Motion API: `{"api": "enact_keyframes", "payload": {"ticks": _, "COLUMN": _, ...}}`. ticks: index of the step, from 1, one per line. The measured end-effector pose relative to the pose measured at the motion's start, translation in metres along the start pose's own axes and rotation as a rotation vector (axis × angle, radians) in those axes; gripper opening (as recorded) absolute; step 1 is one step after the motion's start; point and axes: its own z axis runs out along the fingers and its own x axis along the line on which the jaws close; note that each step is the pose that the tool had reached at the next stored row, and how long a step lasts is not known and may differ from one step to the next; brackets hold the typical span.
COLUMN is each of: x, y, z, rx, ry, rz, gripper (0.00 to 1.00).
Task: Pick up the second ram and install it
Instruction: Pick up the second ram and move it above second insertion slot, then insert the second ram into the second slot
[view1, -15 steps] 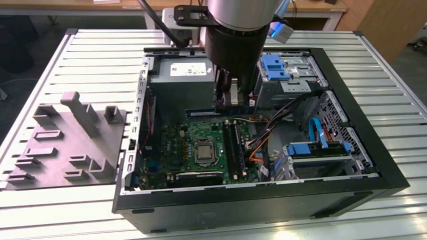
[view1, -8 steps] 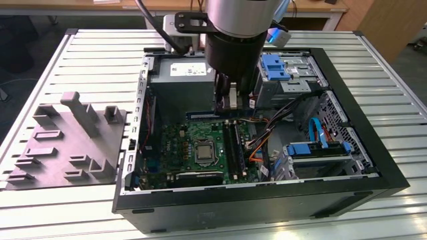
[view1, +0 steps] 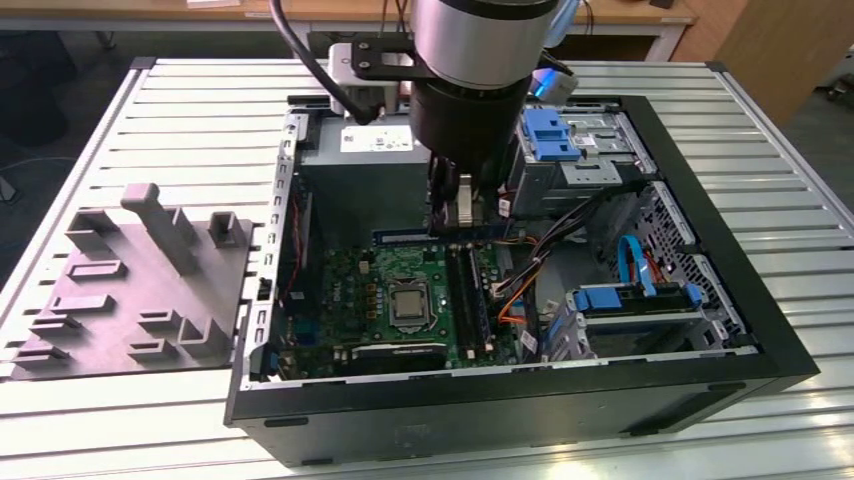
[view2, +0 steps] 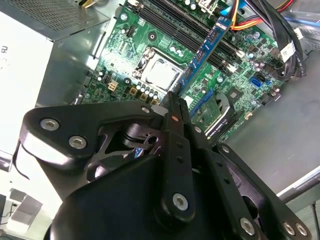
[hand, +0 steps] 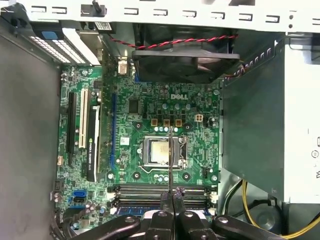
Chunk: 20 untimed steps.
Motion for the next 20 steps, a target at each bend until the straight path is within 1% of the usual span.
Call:
{"api": "enact_keyframes", "payload": {"ticks": 5, "x": 0.0001, "y": -0.0001, "z": 0.0021, "rx": 0.0, "ry": 0.0004, "rz": 0.0, "gripper": 0.11}}
{"api": "enact_keyframes", "payload": {"ticks": 16, "x": 0.0001, "y": -0.0001, "z": 0.0025, "rx": 0.0, "ry": 0.0004, "rz": 0.001, "gripper": 0.11}}
{"api": "enact_keyframes", "payload": {"ticks": 18, "x": 0.0001, "y": -0.0002, "z": 0.0027, "rx": 0.0008, "ry": -0.0008, "rz": 0.021, "gripper": 0.11}}
{"api": "enact_keyframes", "payload": {"ticks": 20, "x": 0.0001, "y": -0.0002, "z": 0.0027, "rx": 0.0022, "ry": -0.0025, "rz": 0.057, "gripper": 0.11}}
